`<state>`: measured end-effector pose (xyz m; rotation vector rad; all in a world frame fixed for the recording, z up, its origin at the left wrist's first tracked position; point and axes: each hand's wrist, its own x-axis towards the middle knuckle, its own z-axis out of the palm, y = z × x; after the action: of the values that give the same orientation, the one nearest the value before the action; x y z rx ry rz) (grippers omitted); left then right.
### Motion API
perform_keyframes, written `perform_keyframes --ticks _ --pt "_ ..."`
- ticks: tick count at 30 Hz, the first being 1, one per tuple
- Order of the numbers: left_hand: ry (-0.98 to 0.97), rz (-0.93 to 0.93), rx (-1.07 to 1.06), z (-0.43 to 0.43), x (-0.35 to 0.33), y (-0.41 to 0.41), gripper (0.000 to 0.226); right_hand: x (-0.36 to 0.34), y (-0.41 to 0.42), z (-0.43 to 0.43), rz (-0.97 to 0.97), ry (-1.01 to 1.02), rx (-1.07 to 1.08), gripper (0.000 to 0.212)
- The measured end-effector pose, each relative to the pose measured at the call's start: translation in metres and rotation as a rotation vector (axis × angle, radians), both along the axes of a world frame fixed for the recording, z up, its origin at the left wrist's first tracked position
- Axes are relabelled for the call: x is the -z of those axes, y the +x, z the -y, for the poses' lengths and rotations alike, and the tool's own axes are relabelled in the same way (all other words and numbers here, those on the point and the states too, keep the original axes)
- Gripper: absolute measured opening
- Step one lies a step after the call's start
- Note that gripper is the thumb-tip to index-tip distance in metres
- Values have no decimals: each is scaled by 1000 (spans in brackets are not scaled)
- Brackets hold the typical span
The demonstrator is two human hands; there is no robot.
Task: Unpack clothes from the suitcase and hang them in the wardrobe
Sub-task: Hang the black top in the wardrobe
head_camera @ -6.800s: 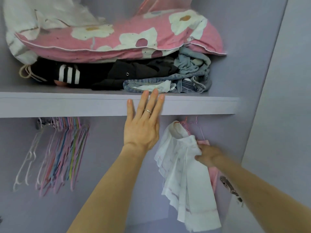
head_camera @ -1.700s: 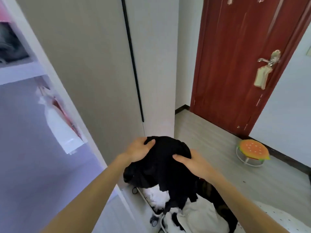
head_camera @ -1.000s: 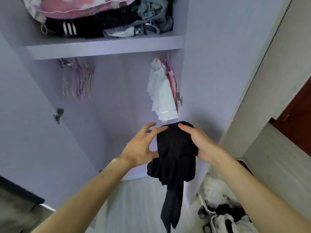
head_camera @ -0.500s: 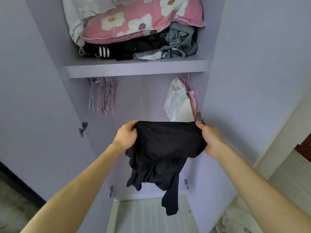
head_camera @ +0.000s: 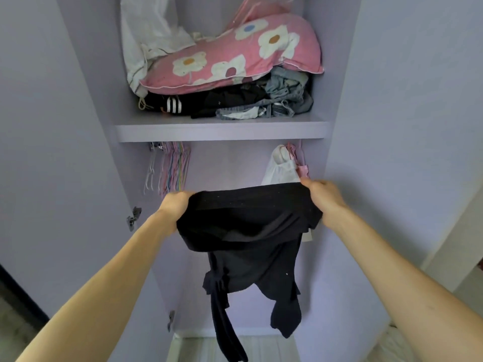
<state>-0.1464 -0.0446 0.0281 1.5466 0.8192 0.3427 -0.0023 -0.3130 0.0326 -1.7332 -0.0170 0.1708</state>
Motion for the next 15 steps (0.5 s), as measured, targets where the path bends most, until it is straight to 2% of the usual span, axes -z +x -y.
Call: perform_keyframes --ticks 2,5,10,12,15 --pt "38 -1 31 -8 -8 -2 19 -3 15 0 -114 122 27 26" --pt "149 -33 216 -20 -16 -1 43 -3 27 -3 -202 232 15 30" --pt "722 -414 761 -17 -22 -3 66 0 31 0 -255 217 -6 31" --pt "825 -480 782 -7 -21 -4 78 0 28 -1 -299 273 -6 26" --pt "863 -345 684 16 -12 1 103 3 15 -15 -355 356 -90 24"
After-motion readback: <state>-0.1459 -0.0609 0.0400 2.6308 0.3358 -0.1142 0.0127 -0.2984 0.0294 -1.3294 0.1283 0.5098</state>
